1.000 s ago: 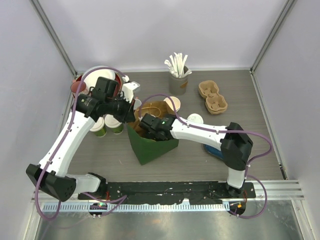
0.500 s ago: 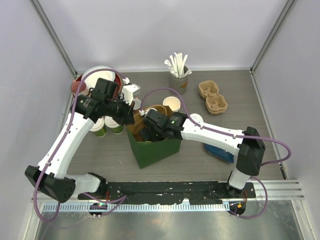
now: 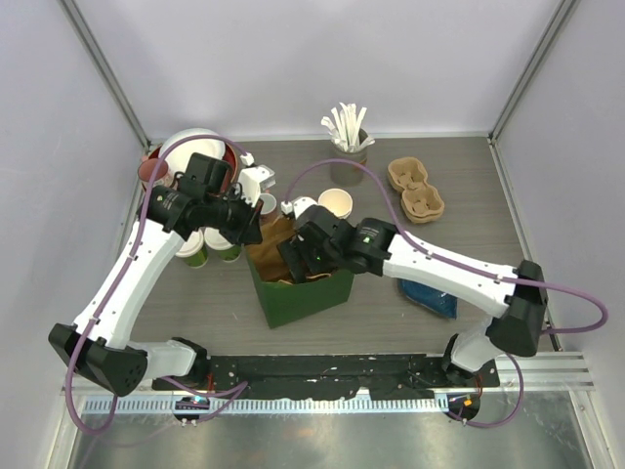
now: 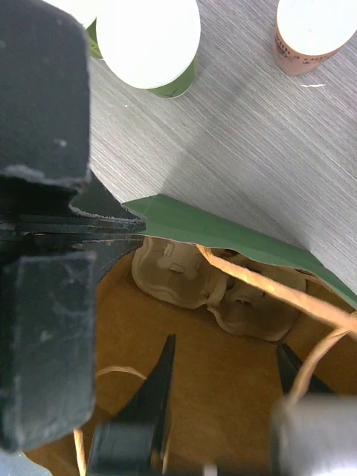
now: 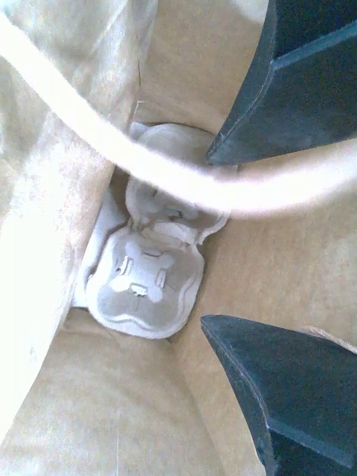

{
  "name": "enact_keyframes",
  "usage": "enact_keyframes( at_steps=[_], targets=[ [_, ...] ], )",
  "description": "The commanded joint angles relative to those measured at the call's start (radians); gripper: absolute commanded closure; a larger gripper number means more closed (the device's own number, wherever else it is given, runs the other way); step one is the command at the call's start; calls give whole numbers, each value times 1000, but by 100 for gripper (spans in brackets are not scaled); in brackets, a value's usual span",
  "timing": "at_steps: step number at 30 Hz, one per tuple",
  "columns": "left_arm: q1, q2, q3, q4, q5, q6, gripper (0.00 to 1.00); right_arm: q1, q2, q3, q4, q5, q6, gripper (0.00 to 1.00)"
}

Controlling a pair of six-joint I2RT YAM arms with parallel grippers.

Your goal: Pack the takeout coffee

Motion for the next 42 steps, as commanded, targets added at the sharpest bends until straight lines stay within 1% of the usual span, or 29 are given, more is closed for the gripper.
enact_keyframes(
  at_steps=[1, 4, 10, 17, 20, 21, 25, 28, 30, 31, 33, 34, 37, 39, 40, 42],
  targets=[
    [-3, -12, 21, -14, 4, 11, 100, 9, -116, -19, 97, 10, -29, 14],
    [-4, -9, 18, -11, 7, 10, 100, 9, -153, -24, 124, -13, -38, 14],
    [-4, -13, 9, -9, 15, 13, 100, 9, -179, 19, 128, -53, -44, 14],
    [-3, -9, 6, -3, 21, 40, 100, 8, -230, 62, 175, -88, -38, 14],
    [-4, -4, 7, 2, 48, 51, 100, 8, -259, 84, 189, -59, -33, 13],
    [-4, -3, 9, 9, 59, 54, 100, 8, -262, 91, 184, -8, -23, 13],
    [-4, 7, 7, 29, 91, 76, 100, 2, -267, 140, 125, 121, -7, 13],
    [-3, 14, 7, 31, 96, 86, 100, -1, -264, 156, 91, 168, -4, 13],
    [-4, 16, 7, 31, 97, 86, 99, -3, -265, 159, 83, 172, -4, 13],
    [-3, 16, 9, 31, 96, 88, 91, -1, -265, 167, 83, 172, -6, 13],
    [-4, 16, 16, 23, 81, 88, 77, -3, -267, 174, 83, 172, -12, 13],
    [-3, 16, 28, 20, 75, 86, 66, -1, -267, 185, 85, 172, -18, 13],
    [-4, 14, 79, -7, 33, 88, 51, -1, -262, 206, 83, 171, -29, 13],
    [-4, 11, 122, -27, 3, 90, 45, -1, -258, 217, 83, 169, -44, 13],
    [-4, 7, 137, -32, -5, 91, 40, -3, -255, 228, 83, 168, -47, 13],
    [-3, 0, 183, -58, -24, 96, 33, -3, -244, 239, 83, 154, -62, 13]
  ],
)
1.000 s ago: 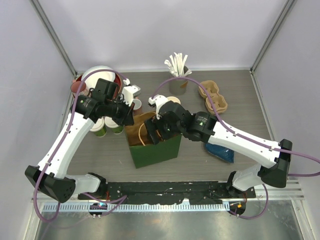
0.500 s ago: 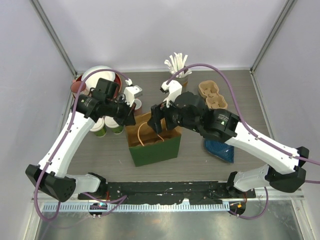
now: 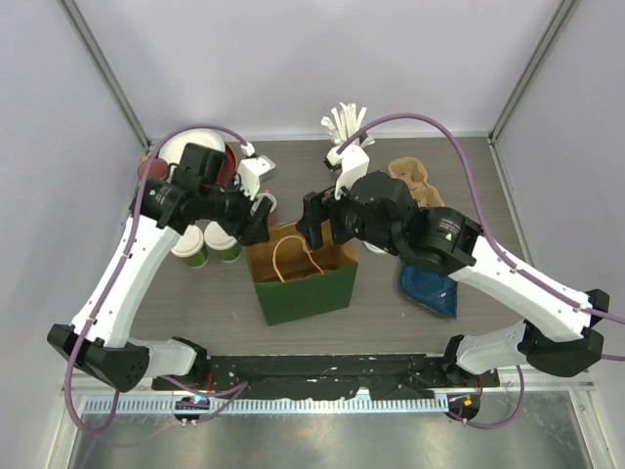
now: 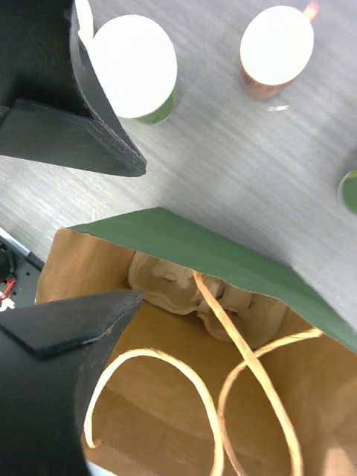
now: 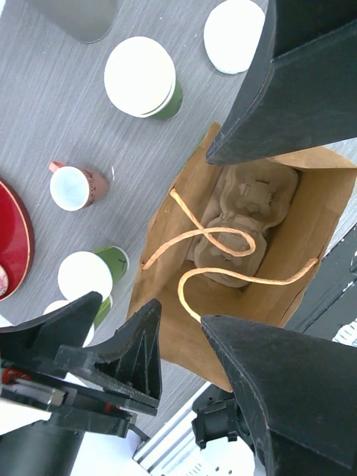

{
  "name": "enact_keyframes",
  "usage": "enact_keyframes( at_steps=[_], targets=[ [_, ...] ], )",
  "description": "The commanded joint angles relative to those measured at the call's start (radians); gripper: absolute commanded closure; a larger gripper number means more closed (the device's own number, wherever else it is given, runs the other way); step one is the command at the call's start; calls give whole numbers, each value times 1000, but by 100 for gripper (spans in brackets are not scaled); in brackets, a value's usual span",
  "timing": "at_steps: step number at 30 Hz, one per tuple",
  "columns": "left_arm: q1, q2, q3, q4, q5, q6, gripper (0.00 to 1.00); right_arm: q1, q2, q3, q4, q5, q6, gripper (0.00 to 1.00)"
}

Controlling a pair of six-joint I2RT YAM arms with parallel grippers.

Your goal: Pack the takeout coffee

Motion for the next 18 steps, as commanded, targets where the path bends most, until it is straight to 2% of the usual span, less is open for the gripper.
enact_keyframes(
  at_steps=[1, 3, 4, 7, 10, 12, 14, 18],
  targets=[
    [-4, -28, 126, -39, -53, 13, 27, 1, 5, 73, 27, 11, -38, 13],
    [-4, -31, 172, -62, -73, 9, 18, 1, 11, 80, 26, 13, -53, 13],
    [-4, -32, 184, -70, -101, 7, 10, -1, 17, 87, 27, 11, -56, 13],
    [-1, -42, 226, -84, -193, -11, 4, -1, 30, 93, 27, 10, -76, 13],
    [37, -65, 217, -76, -250, -28, 2, -1, 34, 93, 27, 11, -94, 13],
    [75, -80, 192, -64, -274, -31, 2, -2, 34, 91, 27, 11, -102, 12],
    [138, -83, 171, -63, -300, -31, 6, -5, 28, 84, 27, 14, -111, 12],
    [278, -49, 100, -52, -267, -36, 26, -11, 15, 70, 27, 21, -127, 12]
  ],
)
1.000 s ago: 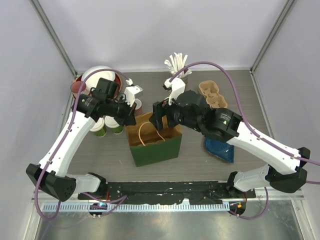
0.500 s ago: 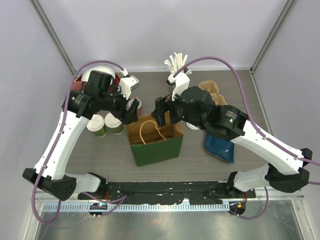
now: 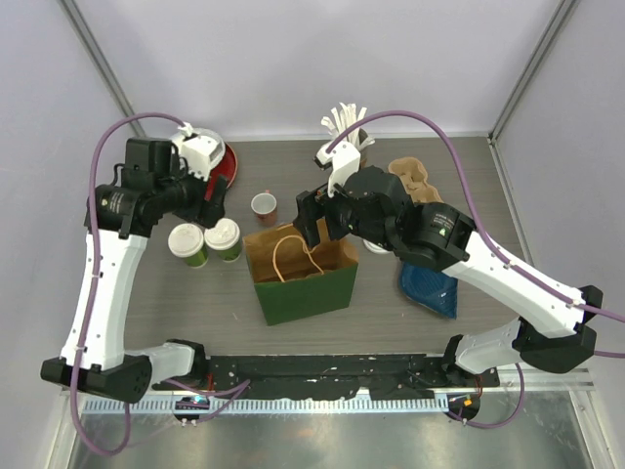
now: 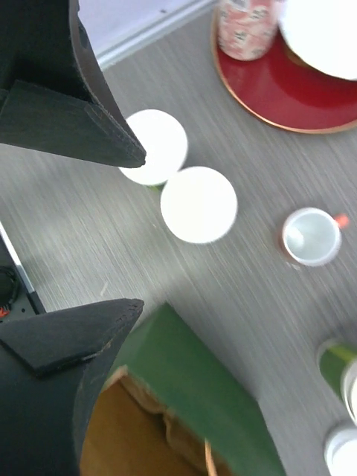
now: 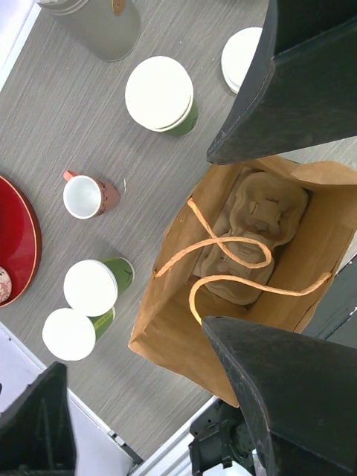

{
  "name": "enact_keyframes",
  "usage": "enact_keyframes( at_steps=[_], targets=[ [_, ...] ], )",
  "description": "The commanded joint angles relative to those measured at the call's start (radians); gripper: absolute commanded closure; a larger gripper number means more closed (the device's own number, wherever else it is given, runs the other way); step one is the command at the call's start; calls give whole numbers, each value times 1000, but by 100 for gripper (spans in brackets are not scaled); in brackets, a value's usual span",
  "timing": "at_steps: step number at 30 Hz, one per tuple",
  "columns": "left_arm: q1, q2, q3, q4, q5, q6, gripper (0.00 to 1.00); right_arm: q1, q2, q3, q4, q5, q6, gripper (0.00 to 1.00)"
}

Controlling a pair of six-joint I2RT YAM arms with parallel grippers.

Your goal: Pack the takeout coffee

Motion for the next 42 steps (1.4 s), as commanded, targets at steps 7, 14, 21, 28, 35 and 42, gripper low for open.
enact_keyframes(
  at_steps=[7, 14, 21, 28, 35, 42],
  targets=[
    [163, 93, -220, 105, 34, 7, 37, -20, -51, -12, 33, 27, -54, 10],
    [163, 179, -255, 191, -41, -27, 31, -24, -46, -40, 33, 6, -51, 10],
    [165, 268, -240, 245, -96, -42, 37, -24, -37, -43, 33, -7, -43, 10],
    [205, 360, -228, 266, -61, -56, 44, -24, -35, -46, 33, -22, -34, 10],
    [211, 392, -237, 264, -33, -48, 45, -26, 5, 21, 33, -45, -54, 10],
    [239, 348, -246, 257, 7, -51, 46, -29, 311, 471, -14, -43, -51, 11]
  ],
)
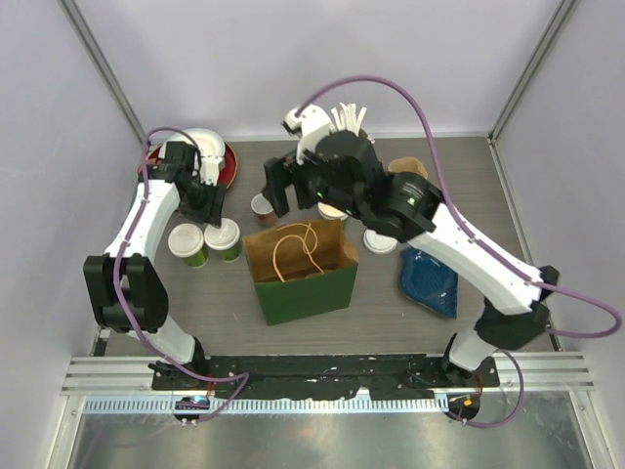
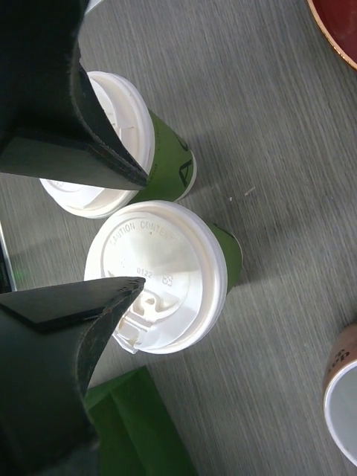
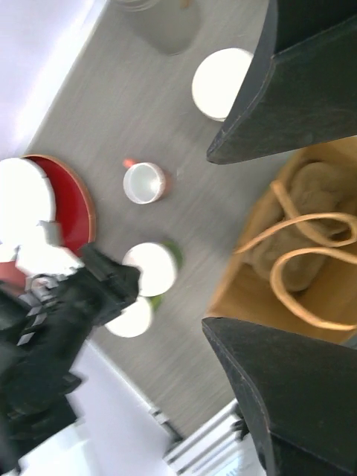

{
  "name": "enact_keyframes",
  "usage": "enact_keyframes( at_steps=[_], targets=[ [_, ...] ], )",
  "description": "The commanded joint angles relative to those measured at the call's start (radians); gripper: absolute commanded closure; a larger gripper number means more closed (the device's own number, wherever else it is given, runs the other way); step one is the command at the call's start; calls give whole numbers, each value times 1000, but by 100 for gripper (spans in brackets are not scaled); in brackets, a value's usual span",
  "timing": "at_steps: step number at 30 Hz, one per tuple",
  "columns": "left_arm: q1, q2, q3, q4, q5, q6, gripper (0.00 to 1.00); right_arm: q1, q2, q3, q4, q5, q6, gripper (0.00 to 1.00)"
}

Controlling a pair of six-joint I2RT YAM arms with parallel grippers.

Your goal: Pack the takeout coffee

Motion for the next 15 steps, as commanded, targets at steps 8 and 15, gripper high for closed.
enact_keyframes(
  at_steps=[8, 15],
  targets=[
    [129, -133, 3, 19, 96, 14, 45, -129, 570, 639, -43, -136, 149, 28],
    [207, -187, -34, 27, 123, 41, 42, -141, 717, 687, 72, -150, 154, 36]
  ],
)
